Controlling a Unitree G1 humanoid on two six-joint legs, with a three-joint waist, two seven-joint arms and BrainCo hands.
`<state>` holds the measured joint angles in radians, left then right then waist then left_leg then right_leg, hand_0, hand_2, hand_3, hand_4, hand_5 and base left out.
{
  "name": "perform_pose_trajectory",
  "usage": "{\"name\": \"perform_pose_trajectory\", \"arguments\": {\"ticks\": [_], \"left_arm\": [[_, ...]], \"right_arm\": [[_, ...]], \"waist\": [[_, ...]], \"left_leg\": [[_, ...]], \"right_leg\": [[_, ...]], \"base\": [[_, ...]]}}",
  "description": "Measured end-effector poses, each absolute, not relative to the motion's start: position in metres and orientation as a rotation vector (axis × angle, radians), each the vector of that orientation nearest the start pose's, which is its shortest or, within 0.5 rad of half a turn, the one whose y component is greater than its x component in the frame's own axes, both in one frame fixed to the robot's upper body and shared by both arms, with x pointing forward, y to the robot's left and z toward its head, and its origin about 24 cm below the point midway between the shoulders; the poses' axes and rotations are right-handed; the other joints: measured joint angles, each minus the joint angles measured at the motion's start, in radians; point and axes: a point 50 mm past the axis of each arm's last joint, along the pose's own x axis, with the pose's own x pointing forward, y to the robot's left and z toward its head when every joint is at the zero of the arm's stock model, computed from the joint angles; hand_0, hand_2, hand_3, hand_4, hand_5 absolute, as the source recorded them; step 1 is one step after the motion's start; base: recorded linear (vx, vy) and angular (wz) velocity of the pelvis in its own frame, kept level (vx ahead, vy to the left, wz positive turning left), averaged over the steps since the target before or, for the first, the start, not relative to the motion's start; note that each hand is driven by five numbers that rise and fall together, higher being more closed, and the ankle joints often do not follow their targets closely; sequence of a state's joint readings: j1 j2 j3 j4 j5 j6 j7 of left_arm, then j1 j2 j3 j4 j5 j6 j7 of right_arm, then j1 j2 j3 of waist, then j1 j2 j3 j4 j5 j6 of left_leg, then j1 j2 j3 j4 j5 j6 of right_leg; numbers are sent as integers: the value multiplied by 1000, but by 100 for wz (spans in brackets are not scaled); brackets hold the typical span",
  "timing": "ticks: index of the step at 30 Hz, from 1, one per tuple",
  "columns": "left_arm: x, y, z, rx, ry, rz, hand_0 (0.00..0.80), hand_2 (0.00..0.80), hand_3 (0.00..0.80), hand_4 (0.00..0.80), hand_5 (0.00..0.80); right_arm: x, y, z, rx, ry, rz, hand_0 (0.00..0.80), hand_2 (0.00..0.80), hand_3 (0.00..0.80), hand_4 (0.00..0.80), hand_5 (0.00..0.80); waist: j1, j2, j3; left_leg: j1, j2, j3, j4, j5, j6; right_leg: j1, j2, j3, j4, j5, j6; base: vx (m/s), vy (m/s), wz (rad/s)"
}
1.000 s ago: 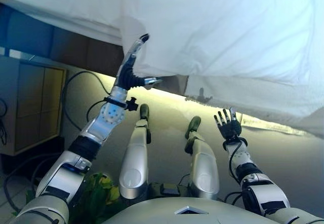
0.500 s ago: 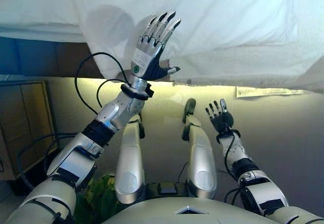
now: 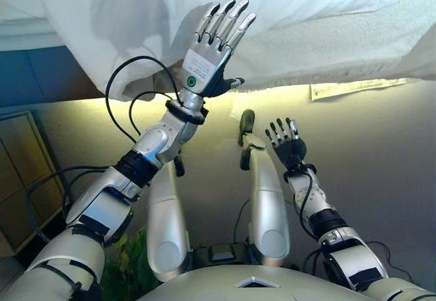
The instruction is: Make the bed neatly
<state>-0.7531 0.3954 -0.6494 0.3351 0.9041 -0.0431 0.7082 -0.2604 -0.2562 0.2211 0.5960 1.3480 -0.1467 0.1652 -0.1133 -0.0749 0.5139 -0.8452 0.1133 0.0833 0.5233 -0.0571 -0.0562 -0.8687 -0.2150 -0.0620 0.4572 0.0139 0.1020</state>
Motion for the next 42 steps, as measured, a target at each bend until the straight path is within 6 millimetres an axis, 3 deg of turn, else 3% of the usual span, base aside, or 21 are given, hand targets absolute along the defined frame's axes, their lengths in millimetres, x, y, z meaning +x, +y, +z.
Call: {"name": "perform_pose_trajectory", "arguments": {"ticks": [4, 12, 20, 25, 40, 41, 42], "left_arm": [[338, 74, 165, 1341, -1005, 135, 0, 0, 0, 0, 0], [352, 98, 164, 1392, -842, 264, 0, 0, 0, 0, 0], [359, 121, 164, 1462, -745, 377, 0, 0, 0, 0, 0], [362, 133, 175, 1490, -739, 456, 0, 0, 0, 0, 0], [373, 140, 208, 1514, -758, 627, 0, 0, 0, 0, 0], [374, 141, 209, 1522, -749, 629, 132, 132, 132, 132, 132], [374, 141, 210, 1522, -744, 630, 493, 493, 493, 493, 493]], "right_arm": [[286, -178, -13, 986, 180, -18, 0, 0, 0, 0, 0], [287, -189, 4, 949, 109, 39, 0, 0, 0, 0, 0], [288, -191, 7, 962, 93, 52, 0, 0, 0, 0, 0], [289, -192, 14, 960, 70, 73, 0, 0, 0, 0, 0], [290, -205, 22, 964, 28, 85, 0, 0, 0, 0, 0], [290, -206, 22, 962, 23, 91, 0, 0, 0, 0, 0], [290, -207, 23, 960, 17, 96, 0, 0, 0, 0, 0]], "waist": [[-17, -1, 1], [-8, -1, 0], [-3, 2, 1], [1, 14, 3], [4, 24, 5], [2, 24, 5], [2, 24, 5]], "left_leg": [[-21, 3, 1, 13, -7, -6], [-63, 0, -3, 73, -35, -10], [-122, -15, -7, 133, -51, -4], [-171, -30, -7, 174, -58, 2], [-251, -30, -9, 230, -71, -1], [-258, -30, -10, 236, -73, -1], [-264, -30, -10, 239, -74, 0]], "right_leg": [[-28, 4, 3, 15, -4, -3], [-93, -2, 27, 106, -36, -5], [-162, -22, 44, 189, -67, -5], [-215, -38, 53, 238, -76, 1], [-307, -45, 61, 300, -85, -9], [-314, -46, 63, 306, -87, -11], [-319, -45, 66, 309, -87, -11]], "base": [[68, 39, -7], [30, 44, -2], [5, 72, 6], [-20, 60, 6], [-2, 4, 0], [0, 0, 0], [0, 0, 0]]}}
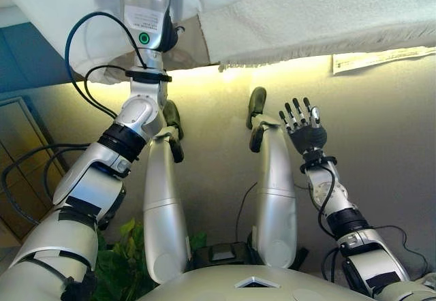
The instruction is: Make the bed neatly
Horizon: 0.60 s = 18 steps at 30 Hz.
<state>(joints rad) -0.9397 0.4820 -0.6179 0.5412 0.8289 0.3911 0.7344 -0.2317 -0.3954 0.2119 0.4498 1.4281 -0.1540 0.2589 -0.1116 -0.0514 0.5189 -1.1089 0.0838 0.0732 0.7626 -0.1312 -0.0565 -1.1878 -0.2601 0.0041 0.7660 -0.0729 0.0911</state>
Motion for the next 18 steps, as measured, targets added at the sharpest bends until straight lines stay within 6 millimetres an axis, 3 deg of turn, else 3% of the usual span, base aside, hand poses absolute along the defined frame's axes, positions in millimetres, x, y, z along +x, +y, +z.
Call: {"name": "perform_pose_trajectory", "arguments": {"ticks": [1, 3, 9, 18], "left_arm": [[375, 140, 211, 1526, -746, 633, 700, 700, 700, 700, 700], [375, 140, 212, 1529, -745, 639, 800, 800, 800, 800, 800], [377, 140, 232, 1506, -769, 669, 800, 800, 800, 800, 800], [378, 142, 232, 1515, -761, 643, 800, 800, 800, 800, 800]], "right_arm": [[290, -208, 24, 960, 12, 100, 0, 0, 0, 0, 0], [290, -208, 24, 963, 6, 105, 0, 0, 0, 0, 0], [291, -209, 29, 960, -21, 109, 0, 0, 0, 0, 0], [290, -207, 32, 965, -36, 125, 0, 0, 0, 0, 0]], "waist": [[0, 0, 0], [-4, 0, 0], [-8, 0, 0], [-7, 0, 0]], "left_leg": [[-4, 0, 0, 1, 0, 0], [-7, -1, 1, 2, 0, 0], [-7, -3, 6, 0, -3, 1], [0, -7, 6, -1, -6, -3]], "right_leg": [[-5, 0, 2, 1, 0, 0], [-8, 0, 3, 1, -2, 4], [-15, 0, 13, 1, -2, 5], [-15, 1, 14, 7, -1, 9]], "base": [[0, 0, 0], [-9, 34, 0], [-14, 26, -2], [-7, 6, -2]]}}
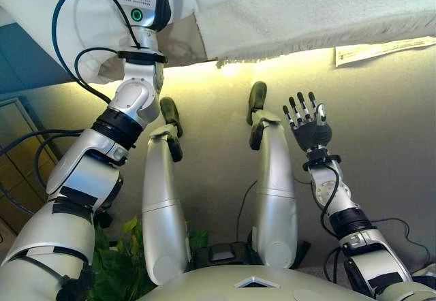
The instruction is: Make the bed neatly
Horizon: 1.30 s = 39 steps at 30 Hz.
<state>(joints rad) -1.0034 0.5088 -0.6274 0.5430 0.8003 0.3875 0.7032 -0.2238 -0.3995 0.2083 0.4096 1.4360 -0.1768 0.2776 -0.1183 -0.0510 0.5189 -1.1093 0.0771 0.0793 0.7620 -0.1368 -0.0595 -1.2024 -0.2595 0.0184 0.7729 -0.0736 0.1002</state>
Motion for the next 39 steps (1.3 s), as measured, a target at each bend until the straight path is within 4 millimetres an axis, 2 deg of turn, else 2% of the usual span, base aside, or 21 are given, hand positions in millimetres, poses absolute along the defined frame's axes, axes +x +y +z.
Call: {"name": "perform_pose_trajectory", "arguments": {"ticks": [7, 13, 14, 15, 16, 19, 22, 26, 39], "left_arm": [[378, 150, 208, 1473, -696, 559, 800, 800, 800, 800, 800], [372, 162, 160, 1440, -579, 465, 800, 800, 800, 800, 800], [371, 165, 153, 1433, -559, 457, 568, 568, 568, 568, 568], [370, 167, 148, 1434, -546, 450, 414, 414, 414, 414, 414], [369, 168, 144, 1432, -543, 443, 0, 0, 0, 0, 0], [367, 170, 137, 1428, -551, 431, 0, 0, 0, 0, 0], [367, 168, 139, 1426, -591, 447, 0, 0, 0, 0, 0], [368, 168, 142, 1430, -612, 472, 0, 0, 0, 0, 0], [372, 166, 162, 1485, -637, 557, 0, 0, 0, 0, 0]], "right_arm": [[279, -210, 21, 966, -33, 115, 0, 0, 0, 0, 0], [264, -206, 3, 999, 14, 76, 0, 0, 0, 0, 0], [263, -205, 1, 1005, 19, 72, 0, 0, 0, 0, 0], [262, -205, 0, 1006, 22, 69, 0, 0, 0, 0, 0], [262, -205, 0, 1006, 24, 67, 0, 0, 0, 0, 0], [261, -201, -1, 1007, 32, 77, 0, 0, 0, 0, 0], [261, -197, -2, 1003, 37, 86, 0, 0, 0, 0, 0], [263, -194, 0, 1006, 38, 80, 0, 0, 0, 0, 0], [271, -190, 17, 1020, -4, 61, 0, 0, 0, 0, 0]], "waist": [[5, 3, -1], [22, 4, -2], [23, 5, -1], [24, 5, -1], [26, 6, -1], [35, 7, 0], [52, 6, -1], [53, 6, -1], [45, -5, 0]], "left_leg": [[108, -9, -14, -30, 0, 3], [209, -10, -35, -89, 14, -2], [224, -11, -39, -99, 16, -4], [238, -14, -44, -108, 21, -8], [252, -17, -52, -119, 25, -12], [293, -19, -74, -160, 42, -19], [291, -19, -85, -177, 52, -22], [245, -19, -99, -164, 51, -21], [78, -10, -103, -74, 35, -13]], "right_leg": [[120, -11, -16, -21, -13, 2], [238, -15, -54, -74, -14, 2], [256, -16, -61, -79, -13, 1], [272, -20, -70, -81, -13, 1], [290, -23, -80, -87, -14, 1], [344, -24, -110, -119, -13, 0], [349, -23, -124, -133, -13, -2], [319, -23, -138, -133, -12, -3], [167, -8, -123, -90, -2, -5]], "base": [[-9, -10, 5], [14, -30, 8], [28, -31, 13], [29, -45, 18], [17, -59, 20], [-9, -69, 18], [-48, -67, 10], [-28, -35, 6], [-5, -8, -4]]}}
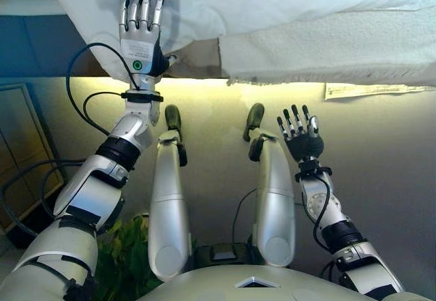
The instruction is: Make the bed neatly
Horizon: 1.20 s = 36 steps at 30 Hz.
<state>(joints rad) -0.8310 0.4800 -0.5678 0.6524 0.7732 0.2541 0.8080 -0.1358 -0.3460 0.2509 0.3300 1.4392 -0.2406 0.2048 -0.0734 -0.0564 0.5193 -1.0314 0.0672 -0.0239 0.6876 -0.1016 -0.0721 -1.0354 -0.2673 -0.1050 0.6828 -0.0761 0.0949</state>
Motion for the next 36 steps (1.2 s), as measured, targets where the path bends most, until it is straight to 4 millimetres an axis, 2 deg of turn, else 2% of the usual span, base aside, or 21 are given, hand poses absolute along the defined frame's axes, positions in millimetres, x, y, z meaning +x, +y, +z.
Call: {"name": "perform_pose_trajectory", "arguments": {"ticks": [5, 11, 17, 18, 19, 20, 23, 26, 29, 36], "left_arm": [[374, 170, 174, 1490, -656, 626, 0, 0, 0, 0, 0], [375, 170, 186, 1490, -681, 707, 0, 0, 0, 0, 0], [376, 174, 195, 1510, -676, 758, 0, 0, 0, 0, 0], [376, 172, 196, 1519, -677, 757, 91, 91, 91, 91, 91], [377, 170, 198, 1528, -681, 760, 496, 496, 496, 496, 496], [377, 168, 201, 1535, -691, 763, 800, 800, 800, 800, 800], [379, 160, 218, 1529, -740, 791, 800, 800, 800, 800, 800], [380, 153, 230, 1525, -789, 794, 800, 800, 800, 800, 800], [378, 148, 235, 1509, -817, 793, 800, 800, 800, 800, 800], [379, 144, 240, 1519, -845, 786, 800, 800, 800, 800, 800]], "right_arm": [[276, -188, 23, 1020, -23, 77, 0, 0, 0, 0, 0], [277, -187, 33, 1024, -72, 95, 0, 0, 0, 0, 0], [281, -186, 40, 1017, -103, 90, 0, 0, 0, 0, 0], [284, -183, 43, 1014, -106, 91, 0, 0, 0, 0, 0], [288, -180, 48, 1012, -115, 96, 0, 0, 0, 0, 0], [292, -177, 52, 1012, -124, 104, 0, 0, 0, 0, 0], [300, -171, 62, 1012, -154, 112, 0, 0, 0, 0, 0], [301, -169, 63, 1017, -174, 102, 0, 0, 0, 0, 0], [300, -169, 63, 1018, -183, 96, 0, 0, 0, 0, 0], [300, -170, 64, 1017, -204, 89, 0, 0, 0, 0, 0]], "waist": [[-24, -4, -1], [-29, -7, -1], [-47, -8, 0], [-47, -8, 0], [-45, -8, 0], [-42, -8, 0], [-31, -8, -1], [-21, -7, -1], [-21, -7, -1], [-13, -4, -1]], "left_leg": [[-65, 1, 1, 42, -12, 4], [-118, 1, 19, 63, -15, 11], [-138, -1, 23, 68, -17, 14], [-139, -2, 24, 69, -17, 15], [-139, -2, 25, 68, -17, 14], [-140, -3, 25, 65, -17, 14], [-147, -3, 25, 65, -16, 14], [-149, -7, 25, 63, -16, 14], [-149, -19, 25, 64, -12, 9], [-148, -22, 22, 72, -12, 10]], "right_leg": [[-61, 2, 14, 24, -3, 1], [-124, 3, 39, 38, 5, 6], [-145, 2, 44, 41, 10, 5], [-148, 0, 45, 45, 10, 7], [-150, -1, 47, 48, 10, 7], [-154, -1, 47, 49, 9, 5], [-164, -2, 49, 53, 6, 1], [-165, -6, 48, 53, 6, 2], [-167, -18, 48, 65, 1, 10], [-166, -23, 49, 82, -5, 10]], "base": [[13, -3, -5], [11, 7, -6], [0, 0, 0], [0, 0, 0], [0, 0, 0], [0, 0, 0], [0, 0, 0], [-16, 0, 3], [-21, -3, 10], [-10, -3, 3]]}}
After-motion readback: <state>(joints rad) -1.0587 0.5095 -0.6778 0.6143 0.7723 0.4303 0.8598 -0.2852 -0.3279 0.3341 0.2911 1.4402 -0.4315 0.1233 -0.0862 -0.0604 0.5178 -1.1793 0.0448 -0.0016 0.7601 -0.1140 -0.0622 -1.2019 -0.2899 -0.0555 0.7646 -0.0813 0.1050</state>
